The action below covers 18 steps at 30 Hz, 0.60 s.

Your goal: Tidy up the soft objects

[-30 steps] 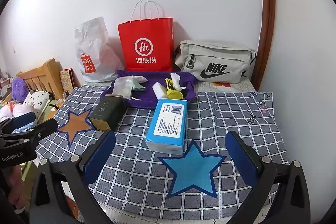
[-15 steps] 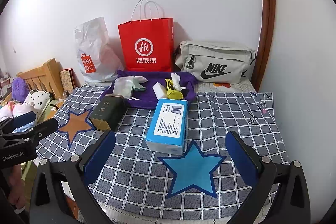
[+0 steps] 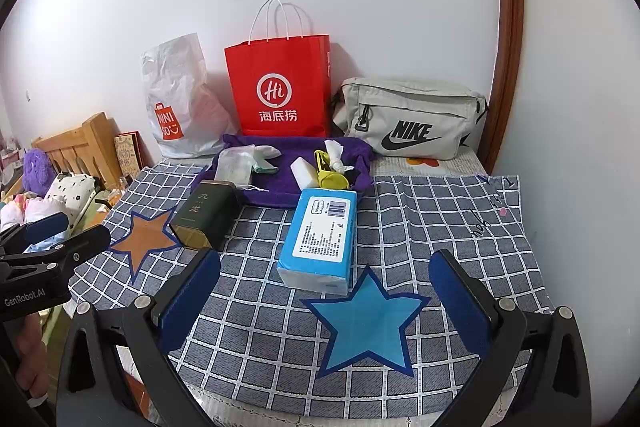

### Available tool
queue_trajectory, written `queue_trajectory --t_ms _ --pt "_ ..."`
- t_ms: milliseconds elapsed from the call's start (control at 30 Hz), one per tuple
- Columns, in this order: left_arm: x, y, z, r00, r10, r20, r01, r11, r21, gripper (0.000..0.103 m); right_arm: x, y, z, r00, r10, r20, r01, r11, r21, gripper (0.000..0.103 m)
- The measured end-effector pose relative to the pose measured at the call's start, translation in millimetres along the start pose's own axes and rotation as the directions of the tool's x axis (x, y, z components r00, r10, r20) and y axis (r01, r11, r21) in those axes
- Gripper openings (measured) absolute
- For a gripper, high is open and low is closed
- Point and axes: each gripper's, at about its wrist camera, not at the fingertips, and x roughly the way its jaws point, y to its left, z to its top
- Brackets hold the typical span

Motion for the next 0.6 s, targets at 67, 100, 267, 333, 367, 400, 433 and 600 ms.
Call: queue_trajectory --t_ms 67,100,267,333,367,400,433,600 --pt "0.0 0.2 0.0 1.000 0.000 0.001 0.000 1.000 0.000 0.095 -0.2 0.0 0.0 1.000 -0.001 0.000 0.001 1.000 0.000 0.103" --pt "0.1 0.4 0.0 1.000 0.000 0.001 0.000 1.000 0.001 0.095 -0.2 0.0 0.1 1.000 -0.001 0.000 0.001 1.000 0.000 0.103" --pt "-0.3 -0.2 0.3 1.000 0.000 0.002 0.000 1.000 0.002 0.095 -0.6 0.1 0.0 1.000 0.002 0.000 -0.002 1.000 0.000 0.103" --pt "-0.2 0.4 0.2 1.000 -0.002 0.002 0.002 1.000 0.001 0.095 -1.0 0.1 0.3 1.000 -0.002 0.001 0.002 1.000 -0.001 0.103" --pt "-0.3 0.2 0.3 1.000 -0.001 0.002 0.001 1.000 0.001 0.095 -1.5 0.2 0.6 1.000 -0.001 0.001 0.001 1.000 -0.001 0.103" --pt "-0.4 -0.1 0.4 1.000 0.001 0.002 -0.001 1.000 0.001 0.095 -2.3 0.9 0.9 1.000 0.001 0.001 -0.001 1.000 -0.001 0.103" --pt "-0.5 -0.4 0.5 1.000 0.002 0.002 -0.002 1.000 0.001 0.095 -3.0 1.0 0.6 1.000 0.001 0.000 -0.001 1.000 0.000 0.103" --pt "-0.8 0.1 1.0 1.000 0.003 0.003 -0.003 1.000 0.003 0.095 -3.9 1.5 1.0 1.000 0.002 0.002 -0.002 1.000 0.000 0.103"
